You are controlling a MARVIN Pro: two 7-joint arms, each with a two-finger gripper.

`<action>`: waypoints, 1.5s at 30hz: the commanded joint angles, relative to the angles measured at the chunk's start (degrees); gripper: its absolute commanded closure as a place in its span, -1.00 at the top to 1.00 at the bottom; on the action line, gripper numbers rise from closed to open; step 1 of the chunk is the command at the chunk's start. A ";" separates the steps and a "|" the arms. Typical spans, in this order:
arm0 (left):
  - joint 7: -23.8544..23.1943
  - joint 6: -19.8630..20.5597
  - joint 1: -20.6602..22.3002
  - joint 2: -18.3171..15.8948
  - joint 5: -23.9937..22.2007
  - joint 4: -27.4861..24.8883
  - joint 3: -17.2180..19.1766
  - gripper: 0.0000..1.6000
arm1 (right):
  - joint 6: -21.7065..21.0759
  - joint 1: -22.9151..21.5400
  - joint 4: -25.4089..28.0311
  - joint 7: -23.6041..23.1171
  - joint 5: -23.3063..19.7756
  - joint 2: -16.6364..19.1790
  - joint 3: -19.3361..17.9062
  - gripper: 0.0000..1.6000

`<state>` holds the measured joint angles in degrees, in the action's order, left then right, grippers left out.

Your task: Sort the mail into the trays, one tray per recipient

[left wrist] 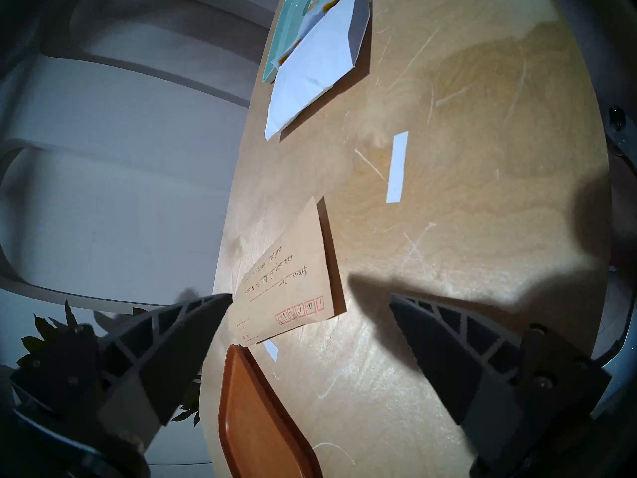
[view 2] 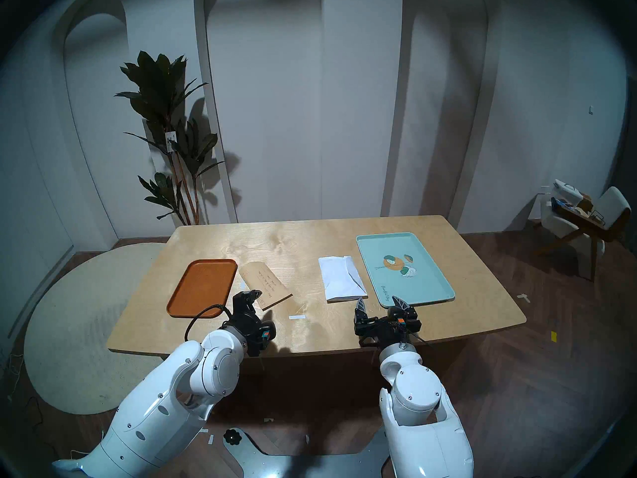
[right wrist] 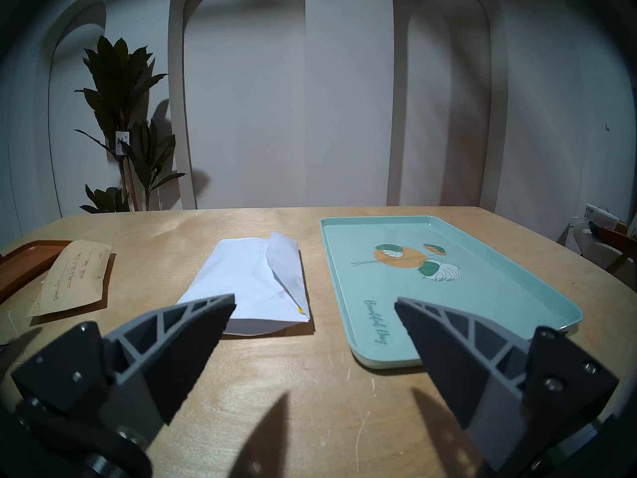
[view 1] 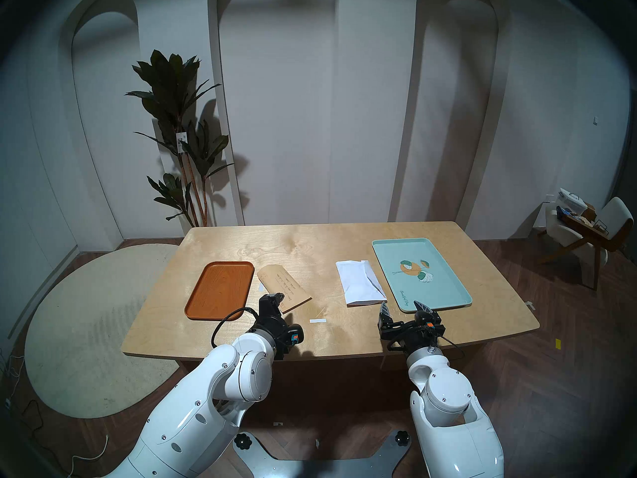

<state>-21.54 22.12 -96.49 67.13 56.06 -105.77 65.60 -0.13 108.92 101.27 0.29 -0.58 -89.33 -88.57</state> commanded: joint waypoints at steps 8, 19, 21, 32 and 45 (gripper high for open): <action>1.42 -1.17 2.51 0.90 0.14 1.45 0.78 1.00 | 0.13 -0.15 1.43 0.13 0.07 -0.07 0.00 1.00; 1.50 -2.44 2.70 0.87 -0.08 2.45 1.41 1.00 | 0.13 -0.15 1.43 0.13 0.07 -0.07 0.01 1.00; 1.75 -2.65 3.12 1.01 0.43 3.57 1.11 1.00 | 0.12 -0.15 1.44 0.13 0.07 -0.07 0.01 1.00; 2.98 -4.32 6.02 3.13 0.54 8.59 0.33 1.00 | 0.13 -0.15 1.43 0.13 0.07 -0.07 0.00 1.00; 3.18 -6.01 9.34 4.00 0.77 12.34 -0.37 1.00 | 0.12 -0.14 1.44 0.13 0.07 -0.07 0.01 1.00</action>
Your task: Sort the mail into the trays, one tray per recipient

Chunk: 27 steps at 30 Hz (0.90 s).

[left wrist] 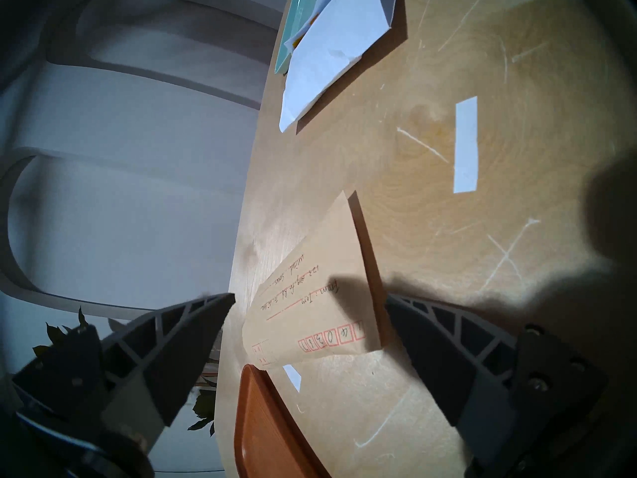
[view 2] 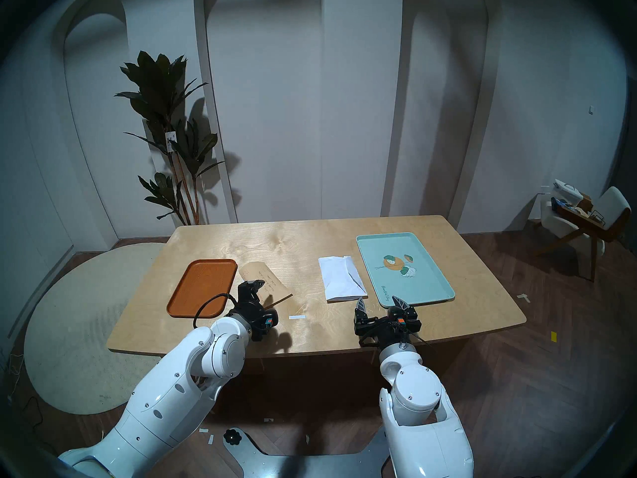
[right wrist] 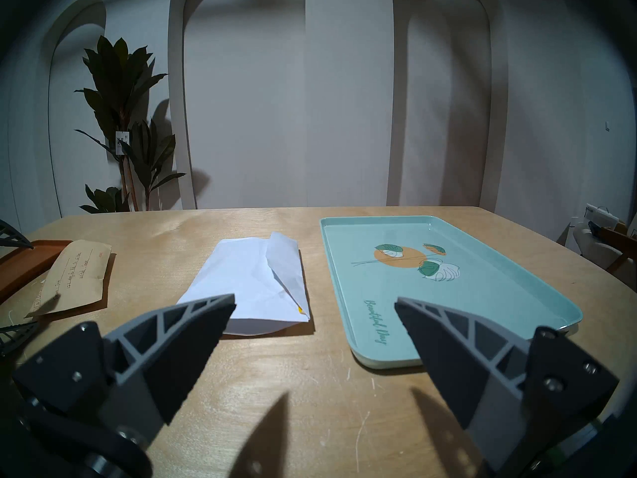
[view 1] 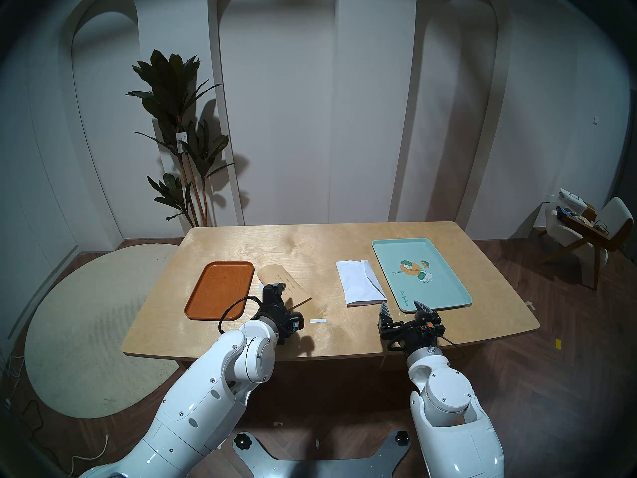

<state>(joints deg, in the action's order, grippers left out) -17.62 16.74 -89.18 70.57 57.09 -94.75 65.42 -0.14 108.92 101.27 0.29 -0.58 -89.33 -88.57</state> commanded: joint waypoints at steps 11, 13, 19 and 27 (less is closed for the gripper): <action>-1.92 -1.89 4.34 0.55 -0.22 2.65 -0.13 1.00 | 0.13 -0.15 1.43 0.13 0.07 -0.07 0.01 1.00; -1.94 -2.43 4.77 0.17 -0.45 2.96 0.34 1.00 | 0.14 -0.16 1.42 0.13 0.07 -0.07 0.01 1.00; -3.52 -4.17 5.56 -1.33 -1.49 3.03 1.71 1.00 | 0.17 -0.17 1.39 0.12 0.06 -0.06 0.00 1.00; -5.55 -5.52 4.69 -3.08 -3.21 1.27 3.40 -1.00 | 0.16 -0.17 1.40 0.12 0.06 -0.07 0.00 1.00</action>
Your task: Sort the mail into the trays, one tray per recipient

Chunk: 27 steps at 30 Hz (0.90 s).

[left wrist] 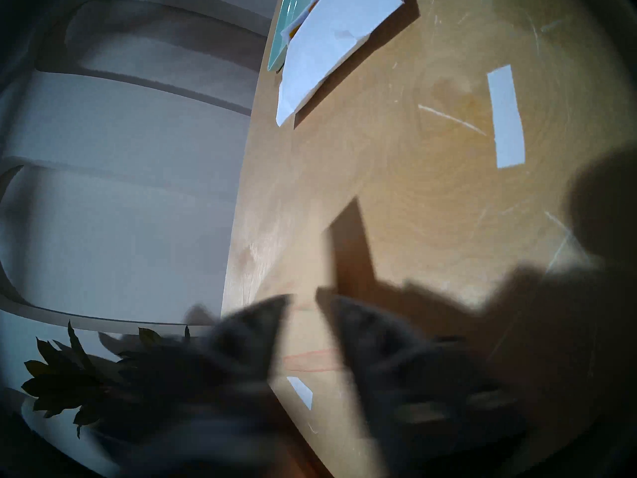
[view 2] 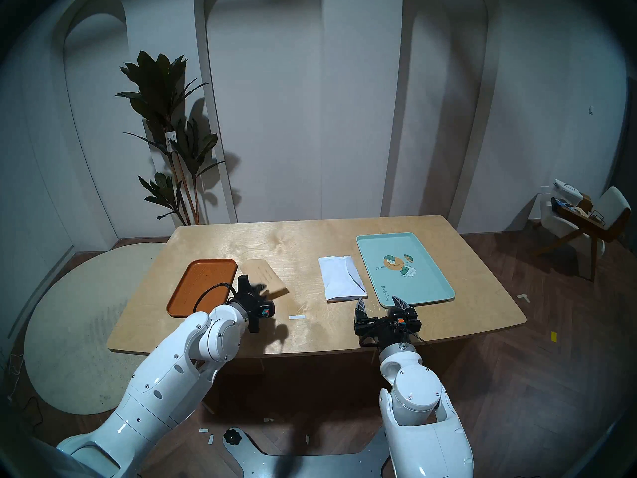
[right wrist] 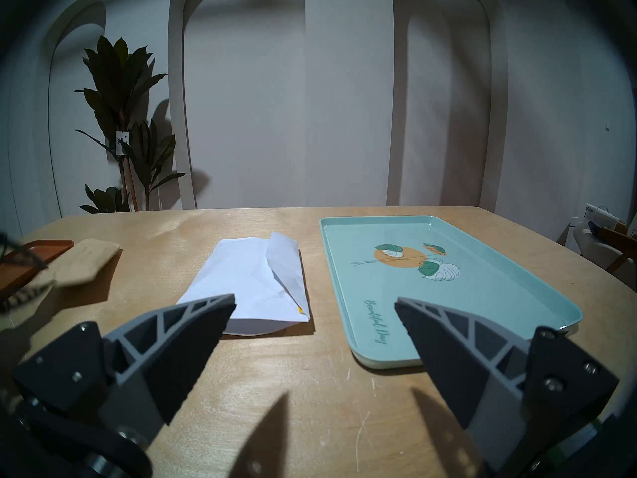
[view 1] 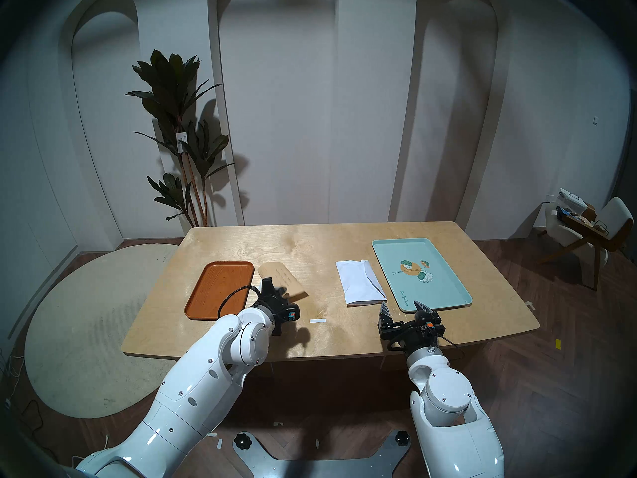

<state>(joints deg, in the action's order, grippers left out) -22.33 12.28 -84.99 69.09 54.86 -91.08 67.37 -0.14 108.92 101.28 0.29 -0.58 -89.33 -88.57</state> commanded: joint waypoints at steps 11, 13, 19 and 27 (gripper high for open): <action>1.65 -1.21 -0.48 -1.91 -0.68 -2.41 2.62 -1.00 | 0.15 -0.16 1.42 0.12 0.07 -0.07 0.01 1.00; 3.61 -1.22 -0.58 -1.73 -0.21 -2.27 2.83 -1.00 | 0.16 -0.17 1.40 0.12 0.07 -0.07 0.01 1.00; 9.39 -2.82 -0.52 -2.00 1.25 -1.41 3.13 -1.00 | 0.17 -0.18 1.38 0.11 0.06 -0.06 0.01 1.00; 13.78 -4.75 0.20 -2.50 2.10 -1.27 3.63 -1.00 | 0.18 -0.18 1.36 0.11 0.06 -0.06 0.00 1.00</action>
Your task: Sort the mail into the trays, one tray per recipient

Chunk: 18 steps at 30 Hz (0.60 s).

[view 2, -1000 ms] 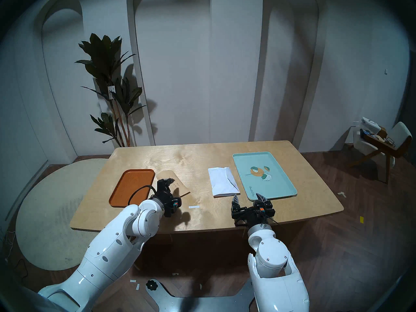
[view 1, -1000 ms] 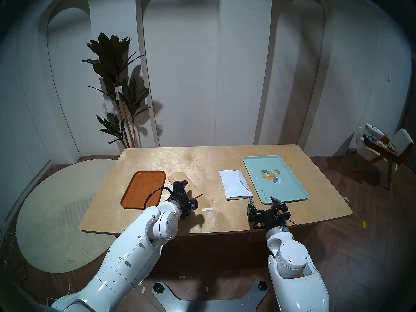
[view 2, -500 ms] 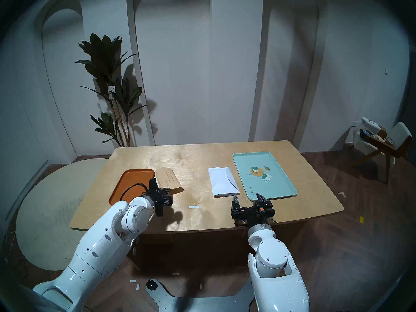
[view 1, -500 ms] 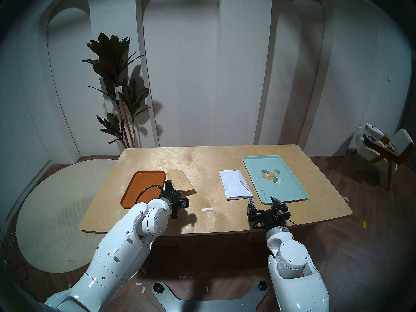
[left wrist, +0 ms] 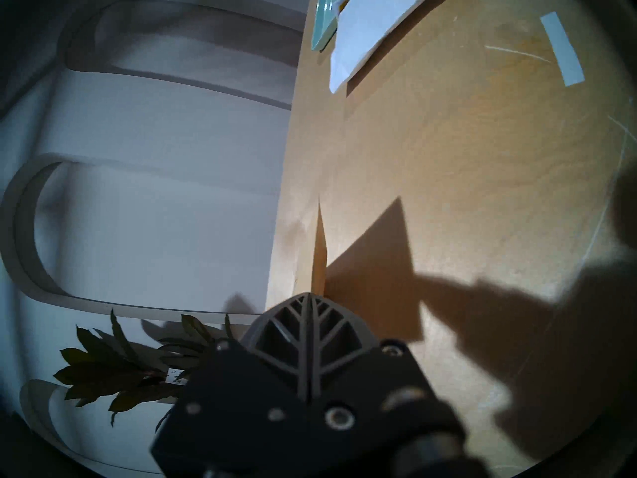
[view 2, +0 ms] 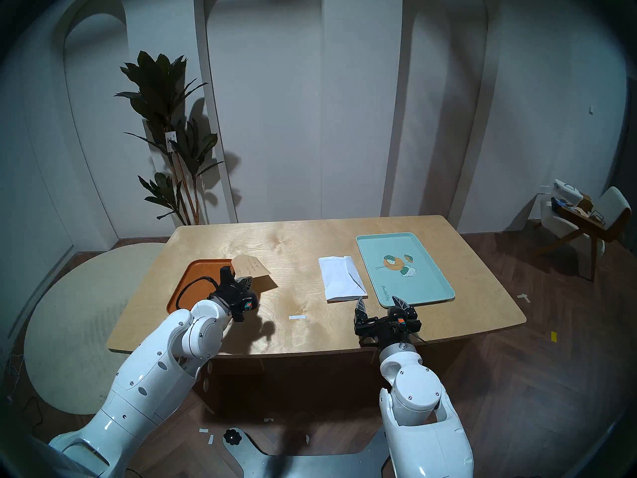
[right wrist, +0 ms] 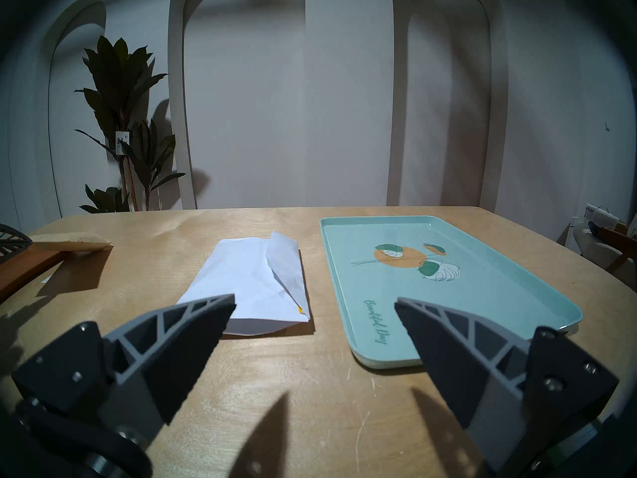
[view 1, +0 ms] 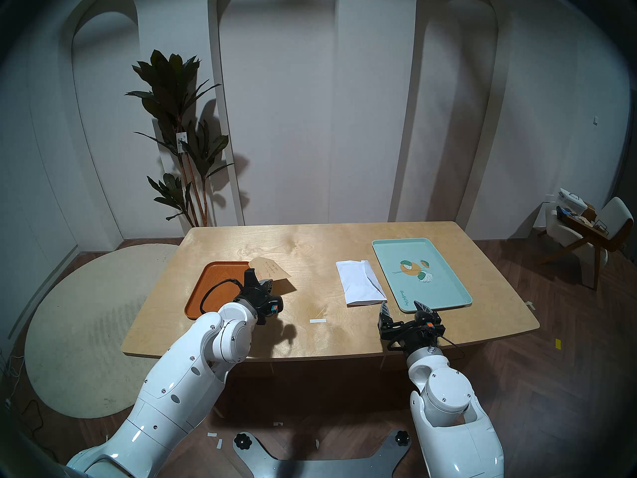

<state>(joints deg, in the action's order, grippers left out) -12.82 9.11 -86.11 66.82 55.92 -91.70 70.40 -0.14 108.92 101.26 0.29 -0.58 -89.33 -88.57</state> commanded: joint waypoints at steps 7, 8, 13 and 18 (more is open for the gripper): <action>8.29 -2.56 2.72 -0.31 2.46 -0.20 1.26 -1.00 | 0.21 -0.20 1.34 0.10 0.05 -0.06 0.00 1.00; 8.80 -2.65 2.91 -0.32 2.65 -0.08 1.37 -1.00 | 0.21 -0.20 1.34 0.10 0.05 -0.06 0.00 1.00; 10.67 -2.97 3.57 -0.26 3.15 0.32 2.01 -1.00 | 0.21 -0.20 1.34 0.10 0.05 -0.06 0.00 1.00; 11.65 -3.70 5.00 -0.29 3.43 1.52 2.57 -1.00 | 0.21 -0.20 1.34 0.10 0.05 -0.06 0.00 1.00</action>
<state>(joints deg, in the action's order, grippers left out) -3.46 6.10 -84.38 66.37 58.93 -90.45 71.95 -0.14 108.92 101.25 0.29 -0.58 -89.33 -88.57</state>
